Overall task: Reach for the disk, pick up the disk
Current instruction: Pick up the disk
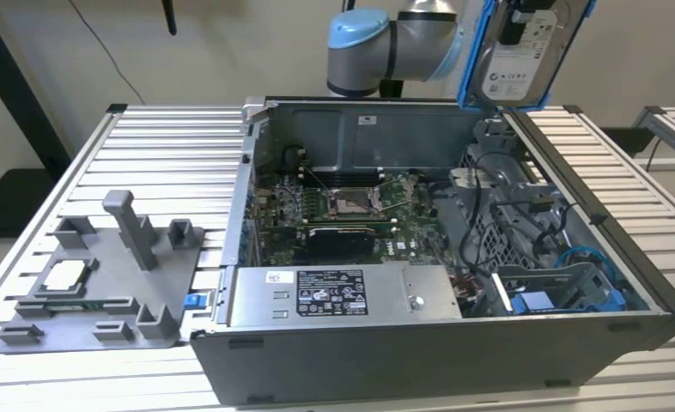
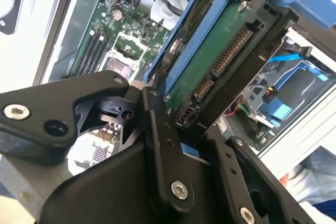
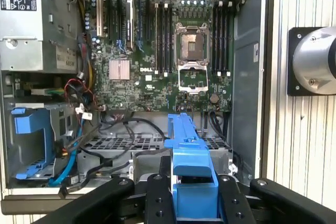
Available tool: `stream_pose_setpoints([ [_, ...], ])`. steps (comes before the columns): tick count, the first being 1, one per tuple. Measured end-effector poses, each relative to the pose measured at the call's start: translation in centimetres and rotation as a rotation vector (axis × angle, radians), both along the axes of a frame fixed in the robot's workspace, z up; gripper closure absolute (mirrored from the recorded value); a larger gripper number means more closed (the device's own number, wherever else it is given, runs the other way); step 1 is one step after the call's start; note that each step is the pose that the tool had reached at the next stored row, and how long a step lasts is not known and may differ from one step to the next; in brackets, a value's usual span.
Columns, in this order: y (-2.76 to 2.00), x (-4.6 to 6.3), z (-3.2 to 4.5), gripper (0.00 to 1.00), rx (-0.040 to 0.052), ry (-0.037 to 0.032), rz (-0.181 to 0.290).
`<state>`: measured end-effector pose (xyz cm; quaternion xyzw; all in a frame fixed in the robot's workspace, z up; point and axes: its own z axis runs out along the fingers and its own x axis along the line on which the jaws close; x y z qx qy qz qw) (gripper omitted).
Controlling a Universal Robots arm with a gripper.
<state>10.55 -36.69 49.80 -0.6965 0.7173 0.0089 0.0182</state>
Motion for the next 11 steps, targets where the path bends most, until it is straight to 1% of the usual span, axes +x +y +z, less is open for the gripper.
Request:
stream_pose_setpoints([
  [11, 0.00, 0.16, 0.00, 1.00, 0.0000, -0.0001, 0.000],
])
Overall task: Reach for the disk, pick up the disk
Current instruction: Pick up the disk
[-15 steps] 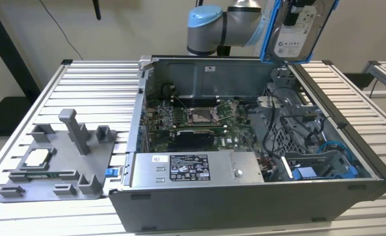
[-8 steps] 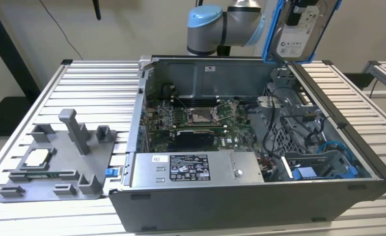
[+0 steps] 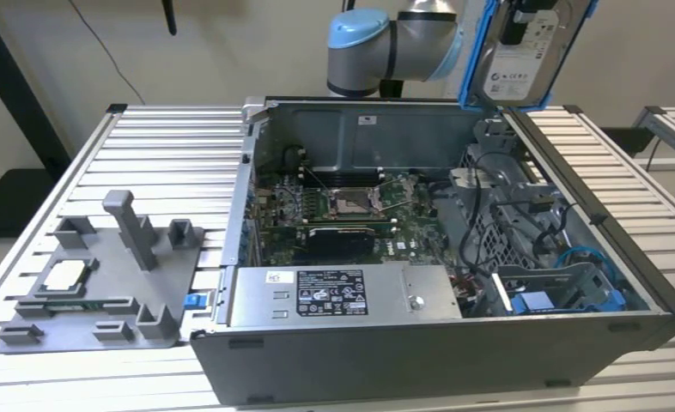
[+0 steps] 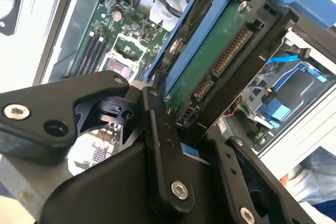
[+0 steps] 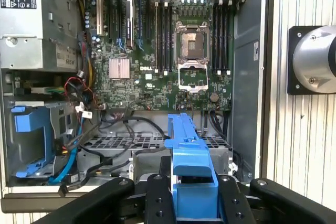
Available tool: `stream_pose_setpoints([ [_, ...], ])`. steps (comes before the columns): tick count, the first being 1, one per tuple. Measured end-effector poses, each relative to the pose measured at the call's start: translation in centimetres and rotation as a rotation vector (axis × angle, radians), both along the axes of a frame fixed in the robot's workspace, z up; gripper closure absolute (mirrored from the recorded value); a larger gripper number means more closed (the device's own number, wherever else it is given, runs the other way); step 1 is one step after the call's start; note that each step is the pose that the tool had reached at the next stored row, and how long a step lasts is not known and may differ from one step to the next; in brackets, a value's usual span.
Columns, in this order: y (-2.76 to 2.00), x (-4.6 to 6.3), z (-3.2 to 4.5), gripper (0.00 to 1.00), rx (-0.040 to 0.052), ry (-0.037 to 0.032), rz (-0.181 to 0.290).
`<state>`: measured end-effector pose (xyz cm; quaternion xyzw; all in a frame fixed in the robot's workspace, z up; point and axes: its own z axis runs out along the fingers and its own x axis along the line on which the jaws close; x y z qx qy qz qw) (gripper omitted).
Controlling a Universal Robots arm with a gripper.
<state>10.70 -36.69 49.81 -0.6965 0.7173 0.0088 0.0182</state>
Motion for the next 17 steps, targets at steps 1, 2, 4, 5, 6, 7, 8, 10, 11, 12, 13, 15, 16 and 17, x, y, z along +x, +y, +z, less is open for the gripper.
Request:
stream_pose_setpoints([
  [1, 0.00, 0.0, 0.00, 1.00, 0.0001, 0.0000, 0.000],
  [2, 0.00, 0.0, 0.00, 1.00, 0.0001, 0.0000, 0.000],
  [4, -0.02, 0.1, -0.01, 1.00, 0.0002, 0.0001, 0.000],
  [5, -0.05, 0.1, 0.00, 1.00, 0.0000, 0.0002, 0.000],
  [6, -0.10, 0.2, 0.00, 1.00, -0.0001, 0.0006, 0.000],
  [7, -0.18, 0.2, 0.00, 1.00, 0.0001, 0.0010, 0.000],
  [8, -0.28, 0.3, 0.00, 1.00, 0.0000, 0.0015, 0.000],
  [10, -0.51, 0.4, 0.00, 1.00, 0.0001, 0.0025, 0.000],
  [11, -0.64, 0.4, 0.00, 1.00, 0.0001, 0.0030, 0.000],
  [12, -0.76, 0.5, 0.00, 1.00, 0.0000, 0.0036, 0.000],
  [13, -0.89, 0.5, 0.00, 1.00, 0.0001, 0.0041, 0.000],
  [15, -1.17, 0.6, 0.00, 1.00, 0.0001, 0.0047, 0.000],
  [16, -1.33, 0.6, 0.00, 1.00, 0.0001, 0.0048, 0.000],
  [17, -1.51, 0.6, 0.00, 1.00, 0.0001, 0.0049, 0.000],
])
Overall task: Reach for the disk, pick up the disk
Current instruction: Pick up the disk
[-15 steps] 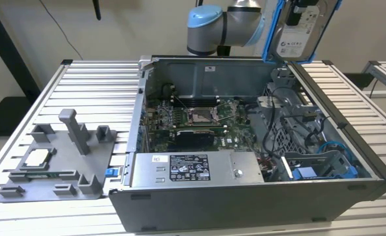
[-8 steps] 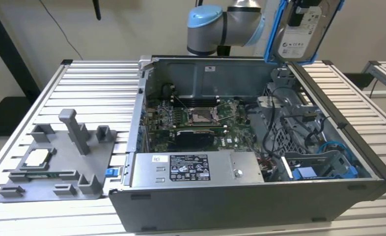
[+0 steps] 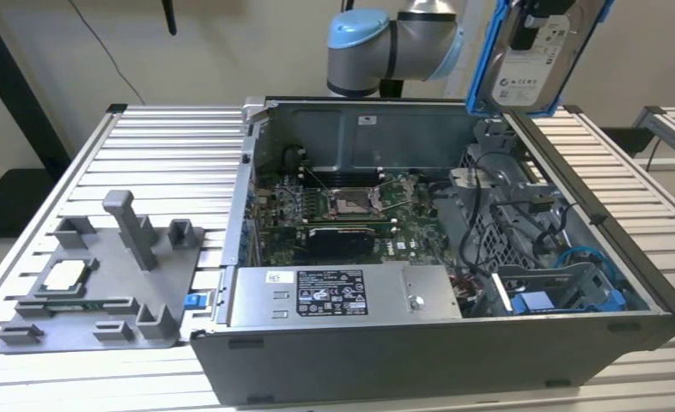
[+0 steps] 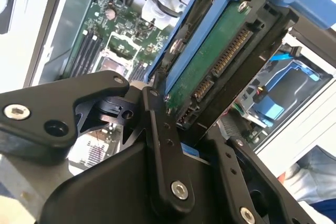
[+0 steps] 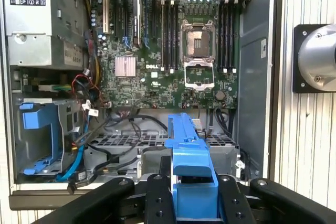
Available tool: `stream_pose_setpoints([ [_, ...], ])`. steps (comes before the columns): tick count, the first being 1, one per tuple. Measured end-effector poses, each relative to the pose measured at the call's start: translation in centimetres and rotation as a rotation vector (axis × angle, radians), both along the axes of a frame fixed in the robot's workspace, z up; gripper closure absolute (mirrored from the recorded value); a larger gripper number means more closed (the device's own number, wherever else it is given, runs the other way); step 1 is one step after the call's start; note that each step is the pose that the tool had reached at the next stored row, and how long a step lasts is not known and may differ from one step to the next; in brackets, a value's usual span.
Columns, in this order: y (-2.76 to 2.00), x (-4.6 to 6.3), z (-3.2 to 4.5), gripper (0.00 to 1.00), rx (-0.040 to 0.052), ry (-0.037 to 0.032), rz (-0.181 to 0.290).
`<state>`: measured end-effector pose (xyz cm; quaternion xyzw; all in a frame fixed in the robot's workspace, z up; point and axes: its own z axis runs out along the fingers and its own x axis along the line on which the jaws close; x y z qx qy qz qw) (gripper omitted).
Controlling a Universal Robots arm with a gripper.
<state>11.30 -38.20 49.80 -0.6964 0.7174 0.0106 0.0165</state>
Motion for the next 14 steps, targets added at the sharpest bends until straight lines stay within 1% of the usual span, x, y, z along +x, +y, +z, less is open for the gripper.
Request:
stream_pose_setpoints([
  [6, -1.20, 0.0, -0.04, 1.00, 0.0000, 0.0000, 0.000],
  [14, -3.20, 0.0, -0.08, 1.00, -0.0001, 0.0000, 0.000],
])
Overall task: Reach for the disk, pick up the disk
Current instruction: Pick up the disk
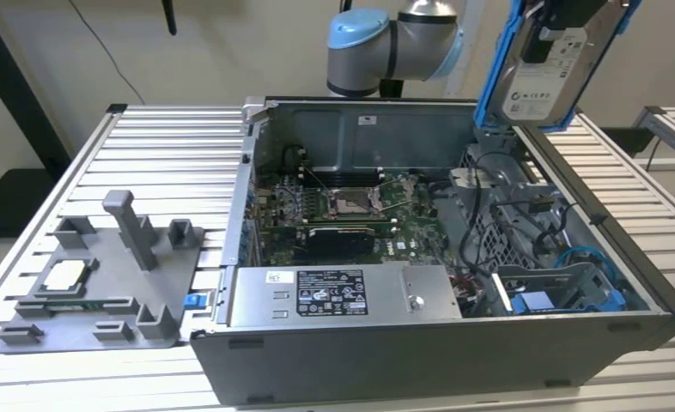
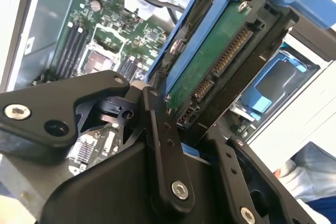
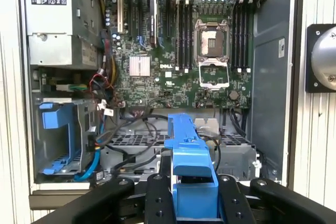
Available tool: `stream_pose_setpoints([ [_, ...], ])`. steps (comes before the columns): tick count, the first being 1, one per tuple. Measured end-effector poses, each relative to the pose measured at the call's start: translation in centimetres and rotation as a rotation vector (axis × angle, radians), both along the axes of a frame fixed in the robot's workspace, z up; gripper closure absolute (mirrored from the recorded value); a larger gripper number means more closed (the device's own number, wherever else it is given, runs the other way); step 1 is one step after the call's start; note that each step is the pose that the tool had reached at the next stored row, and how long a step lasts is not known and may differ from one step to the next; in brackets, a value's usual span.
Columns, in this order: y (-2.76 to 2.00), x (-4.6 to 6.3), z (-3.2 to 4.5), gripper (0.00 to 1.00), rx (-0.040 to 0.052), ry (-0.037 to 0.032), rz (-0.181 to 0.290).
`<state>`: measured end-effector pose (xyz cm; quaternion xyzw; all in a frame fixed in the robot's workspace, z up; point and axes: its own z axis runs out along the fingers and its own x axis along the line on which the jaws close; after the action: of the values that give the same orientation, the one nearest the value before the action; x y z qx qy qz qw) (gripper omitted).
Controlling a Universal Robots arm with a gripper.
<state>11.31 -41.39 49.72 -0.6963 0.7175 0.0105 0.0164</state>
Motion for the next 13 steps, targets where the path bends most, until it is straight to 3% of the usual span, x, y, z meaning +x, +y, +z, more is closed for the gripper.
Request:
stream_pose_setpoints([
  [13, -3.81, 0.0, 0.00, 1.00, 0.0001, 0.0000, 0.000],
])
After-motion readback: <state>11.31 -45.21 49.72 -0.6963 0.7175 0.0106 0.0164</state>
